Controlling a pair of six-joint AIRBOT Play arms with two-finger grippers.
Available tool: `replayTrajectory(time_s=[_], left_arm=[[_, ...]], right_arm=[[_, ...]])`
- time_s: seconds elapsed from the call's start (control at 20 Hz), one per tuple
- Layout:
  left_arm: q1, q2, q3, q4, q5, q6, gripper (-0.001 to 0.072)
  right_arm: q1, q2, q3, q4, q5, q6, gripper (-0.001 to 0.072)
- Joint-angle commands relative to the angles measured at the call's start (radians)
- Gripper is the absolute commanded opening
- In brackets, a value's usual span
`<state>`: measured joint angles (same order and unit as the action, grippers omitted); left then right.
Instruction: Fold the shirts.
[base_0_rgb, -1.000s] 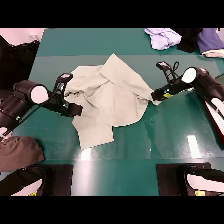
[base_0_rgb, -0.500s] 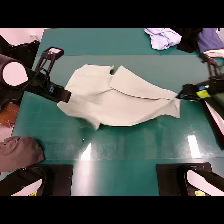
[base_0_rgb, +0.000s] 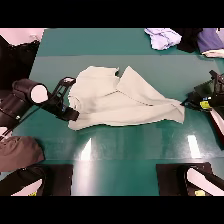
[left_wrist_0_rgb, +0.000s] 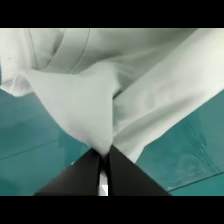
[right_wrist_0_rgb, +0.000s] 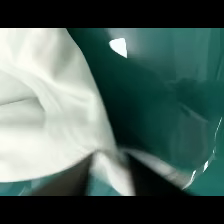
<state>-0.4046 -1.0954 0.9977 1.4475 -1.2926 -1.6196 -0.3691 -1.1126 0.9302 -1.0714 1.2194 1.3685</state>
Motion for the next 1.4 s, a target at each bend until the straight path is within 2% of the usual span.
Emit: replayTrajectory(time_s=[0.0, 0.1, 0.3, 0.55, 0.7, 0.8, 1.0, 1.15, 1.25, 1.35], left_arm=[[0.000, 0.003, -0.057, -0.043, 0.045, -0.005, 0.0033], [0.000, 0.003, -0.057, -0.043, 0.045, -0.004, 0.0034], [0.000, 0.003, -0.057, -0.042, 0.053, -0.004, 0.0033], [0.000, 0.003, -0.057, -0.042, 0.072, -0.003, 0.0034], [0.000, 0.003, -0.057, -0.042, 0.074, -0.003, 0.0034], [0.000, 0.003, -0.057, -0.042, 0.075, -0.003, 0.0034], [0.000, 0.003, -0.057, -0.043, 0.080, -0.003, 0.0034], [0.000, 0.003, -0.056, -0.043, 0.078, -0.003, 0.0034], [0.000, 0.003, -0.057, -0.043, 0.078, -0.003, 0.0034], [0.000, 0.003, -0.056, -0.043, 0.077, -0.003, 0.0034]], right_arm=[[-0.005, -0.048, 0.048, -0.007, 0.012, -0.017, 0.0692], [-0.003, -0.054, 0.080, -0.045, 0.088, -0.018, 0.0659], [0.002, 0.057, -0.050, -0.210, 0.093, -0.023, 0.0649], [0.005, 0.263, -0.284, -0.216, 0.082, -0.041, 0.0649], [0.005, 0.306, -0.359, -0.233, 0.051, 0.032, 0.0648], [0.005, 0.308, -0.388, -0.251, 0.019, 0.045, 0.0568], [0.028, 0.297, -0.408, -0.235, -0.092, 0.046, 0.0556], [0.037, 0.207, -0.383, -0.213, -0.096, 0.048, 0.0555], [0.037, 0.146, -0.347, -0.204, -0.097, 0.048, 0.0462], [0.037, 0.099, -0.317, -0.203, -0.100, 0.049, 0.0453]])
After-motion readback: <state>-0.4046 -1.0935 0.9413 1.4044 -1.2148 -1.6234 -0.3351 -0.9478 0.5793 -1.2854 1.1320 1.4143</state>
